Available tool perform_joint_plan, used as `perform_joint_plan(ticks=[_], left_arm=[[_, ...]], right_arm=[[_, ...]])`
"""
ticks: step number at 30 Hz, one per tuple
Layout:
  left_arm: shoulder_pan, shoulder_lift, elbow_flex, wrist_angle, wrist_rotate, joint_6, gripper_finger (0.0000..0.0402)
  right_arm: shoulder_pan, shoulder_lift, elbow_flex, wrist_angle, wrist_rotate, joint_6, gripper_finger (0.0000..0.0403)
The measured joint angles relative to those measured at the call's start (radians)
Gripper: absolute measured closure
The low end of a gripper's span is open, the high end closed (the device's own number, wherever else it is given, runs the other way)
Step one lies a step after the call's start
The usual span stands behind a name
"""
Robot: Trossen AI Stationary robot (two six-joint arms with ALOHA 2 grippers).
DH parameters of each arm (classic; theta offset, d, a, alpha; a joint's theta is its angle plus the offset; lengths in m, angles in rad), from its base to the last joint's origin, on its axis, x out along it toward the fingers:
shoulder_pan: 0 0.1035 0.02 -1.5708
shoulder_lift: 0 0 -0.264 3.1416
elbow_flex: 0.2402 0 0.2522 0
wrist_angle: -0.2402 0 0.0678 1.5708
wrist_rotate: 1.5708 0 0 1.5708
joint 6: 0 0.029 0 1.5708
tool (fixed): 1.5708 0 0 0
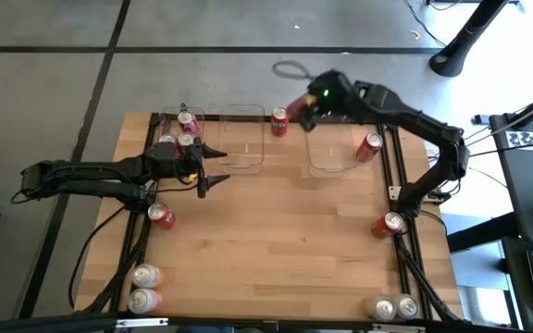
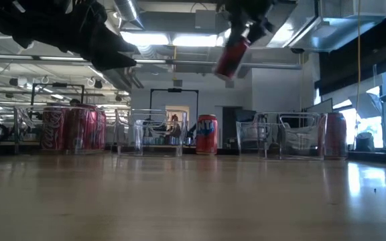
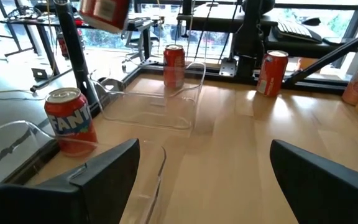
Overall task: Sort soda cans
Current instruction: Put the red soda can into the left transparent bin
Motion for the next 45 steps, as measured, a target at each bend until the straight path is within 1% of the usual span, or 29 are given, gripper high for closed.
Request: perform_joint_plan(ticks=[3,5,9,11,13,18,23,27,32,38,41,43,45], left_arm=[[-0.004,0.006,0.0,-0.005,0.0,-0.045,0.0053],[-0.013,0.008,0.001,-0.039,-0.001,-0.066,0.0053],[-0.045,0.008,0.001,-0.073,0.0,-0.093,0.0053],[-0.065,0.008,0.001,-0.076,0.0,-0.098,0.0053],[-0.085,0.008,0.001,-0.084,0.0,-0.102,0.0053],[-0.128,0.008,0.001,-0.09,0.0,-0.113,0.0053],[-0.161,0.008,0.001,-0.096,0.0,-0.124,0.0053],[-0.177,0.008,0.001,-0.101,0.0,-0.125,0.0053],[-0.187,0.035,0.0,-0.117,0.0,-0.129,0.0053],[-0.19,0.086,0.0,-0.116,0.0,-0.143,0.0053],[-0.19,0.115,0.0,-0.114,0.0,-0.144,0.0053],[-0.19,0.134,0.0,-0.118,0.0,-0.148,0.0053],[-0.19,0.151,0.0,-0.118,0.0,-0.147,0.0053]], right_arm=[[0.097,0.0,-0.019,0.016,-0.042,-0.047,0.0115],[0.167,0.0,-0.044,0.037,-0.073,-0.084,0.0115],[0.301,0.0,-0.131,0.113,-0.14,-0.106,0.0115],[0.359,0.0,-0.189,0.174,-0.193,-0.124,0.0115],[0.413,0.0,-0.25,0.241,-0.224,-0.136,0.0115],[0.507,0.0,-0.412,0.443,-0.237,-0.143,0.0115],[0.535,0.013,-0.544,0.653,-0.252,-0.141,0.0108],[0.523,0.059,-0.568,0.687,-0.273,-0.112,0.0111],[0.516,0.137,-0.566,0.728,-0.268,-0.161,0.0114],[0.516,0.193,-0.505,0.729,-0.288,-0.182,0.0113],[0.516,0.217,-0.489,0.736,-0.258,-0.211,0.0113],[0.516,0.232,-0.484,0.696,-0.251,-0.23,0.0113],[0.518,0.234,-0.463,0.607,-0.244,-0.238,0.0112]])
